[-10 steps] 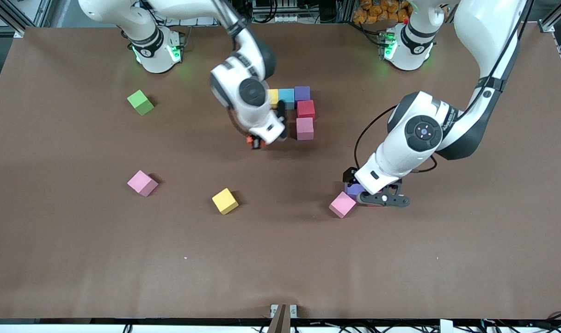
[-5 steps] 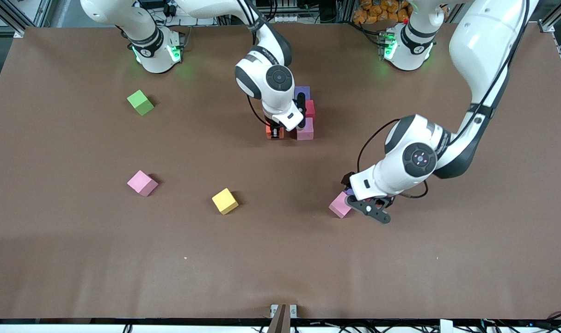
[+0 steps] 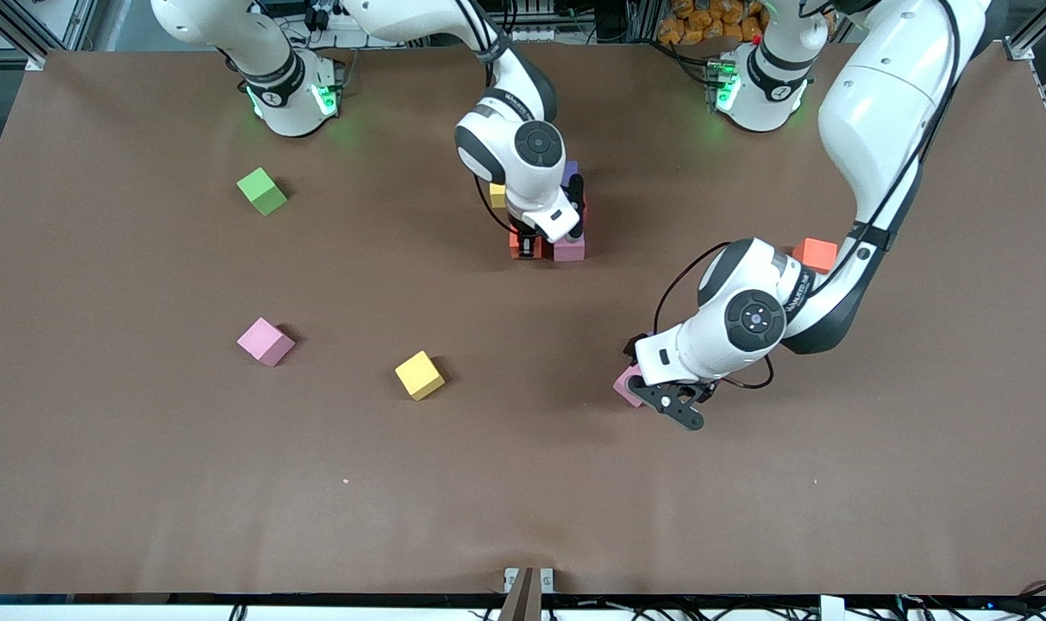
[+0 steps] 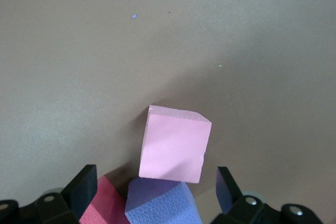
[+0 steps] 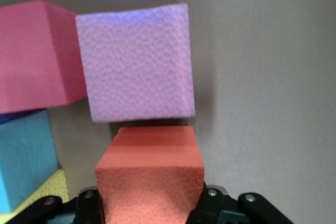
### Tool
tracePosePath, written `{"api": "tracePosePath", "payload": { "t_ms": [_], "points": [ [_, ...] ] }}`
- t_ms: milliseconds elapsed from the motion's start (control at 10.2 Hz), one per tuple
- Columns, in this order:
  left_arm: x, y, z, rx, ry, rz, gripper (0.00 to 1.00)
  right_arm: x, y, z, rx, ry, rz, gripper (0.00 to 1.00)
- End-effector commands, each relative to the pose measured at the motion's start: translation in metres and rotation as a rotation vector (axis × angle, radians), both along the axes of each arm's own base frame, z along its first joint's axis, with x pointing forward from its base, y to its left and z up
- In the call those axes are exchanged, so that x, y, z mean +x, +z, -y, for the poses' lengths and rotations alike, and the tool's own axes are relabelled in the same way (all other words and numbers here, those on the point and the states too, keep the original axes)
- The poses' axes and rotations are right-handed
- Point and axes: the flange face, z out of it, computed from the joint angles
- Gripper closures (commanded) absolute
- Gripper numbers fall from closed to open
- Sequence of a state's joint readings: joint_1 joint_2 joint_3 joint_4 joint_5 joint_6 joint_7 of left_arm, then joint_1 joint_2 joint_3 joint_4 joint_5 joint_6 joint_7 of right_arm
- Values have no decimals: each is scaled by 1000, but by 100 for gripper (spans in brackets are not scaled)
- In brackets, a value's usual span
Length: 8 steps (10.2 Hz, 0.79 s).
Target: Form number 2 with 11 blocks
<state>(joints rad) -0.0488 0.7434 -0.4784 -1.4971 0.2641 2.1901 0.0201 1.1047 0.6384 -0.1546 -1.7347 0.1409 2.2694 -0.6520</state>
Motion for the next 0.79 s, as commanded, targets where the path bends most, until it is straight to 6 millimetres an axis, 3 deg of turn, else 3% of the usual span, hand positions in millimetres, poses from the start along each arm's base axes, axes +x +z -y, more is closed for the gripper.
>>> {"api": "tracePosePath", "payload": {
  "t_ms": [0,394,689],
  "points": [
    [2,-9,21,63,-39,40,0,5,-4,-9,10,-12,21,70],
    [4,-36,28,32,-33,60,0,-1,-12,-15,4,3,22,70],
    [3,-44,28,26,-31,59,0,-6,-11,-19,5,12,23,70]
  ]
}}
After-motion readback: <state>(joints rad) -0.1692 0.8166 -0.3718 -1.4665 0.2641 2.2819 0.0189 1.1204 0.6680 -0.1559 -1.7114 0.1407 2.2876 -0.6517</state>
